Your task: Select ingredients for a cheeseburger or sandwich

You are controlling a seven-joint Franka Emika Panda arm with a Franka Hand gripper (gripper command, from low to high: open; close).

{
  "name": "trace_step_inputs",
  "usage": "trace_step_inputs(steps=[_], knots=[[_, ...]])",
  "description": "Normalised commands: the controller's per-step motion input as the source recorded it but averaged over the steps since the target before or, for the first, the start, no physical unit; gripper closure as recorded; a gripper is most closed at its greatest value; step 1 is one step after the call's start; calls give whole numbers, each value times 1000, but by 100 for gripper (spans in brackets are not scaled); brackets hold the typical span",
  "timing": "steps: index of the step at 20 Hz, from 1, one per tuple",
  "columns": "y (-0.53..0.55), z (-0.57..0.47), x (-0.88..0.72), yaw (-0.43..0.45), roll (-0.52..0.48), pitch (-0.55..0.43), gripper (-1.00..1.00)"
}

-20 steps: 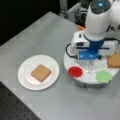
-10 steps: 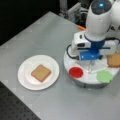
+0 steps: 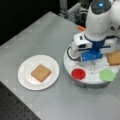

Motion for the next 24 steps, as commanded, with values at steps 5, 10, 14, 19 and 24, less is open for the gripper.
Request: trace_step_inputs(steps=[5,10,14,19,24], knots=[[13,8,-225,138,142,-143,-100],[9,11,-201,205,148,-144,-100],[-8,8,-170,201,153,-125,-100],[2,5,-155,146,148,-127,-100],[15,-35,-133,132,135,-151,-100]])
